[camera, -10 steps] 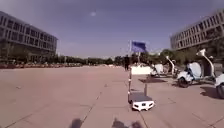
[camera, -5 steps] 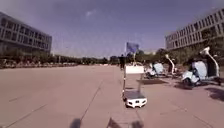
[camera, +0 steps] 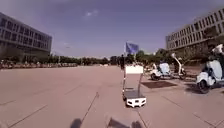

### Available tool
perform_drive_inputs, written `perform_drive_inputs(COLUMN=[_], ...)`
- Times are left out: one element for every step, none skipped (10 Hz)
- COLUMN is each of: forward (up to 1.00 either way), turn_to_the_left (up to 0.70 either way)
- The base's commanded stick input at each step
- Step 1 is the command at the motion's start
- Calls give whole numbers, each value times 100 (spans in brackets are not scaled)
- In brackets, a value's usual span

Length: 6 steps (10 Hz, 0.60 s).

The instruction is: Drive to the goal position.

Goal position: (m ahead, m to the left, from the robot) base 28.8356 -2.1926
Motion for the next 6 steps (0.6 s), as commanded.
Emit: perform_drive_inputs(forward=[100, 100, 100, 100, 100, 100], turn_to_the_left=[30, 3, 0, 0, 0, 0])
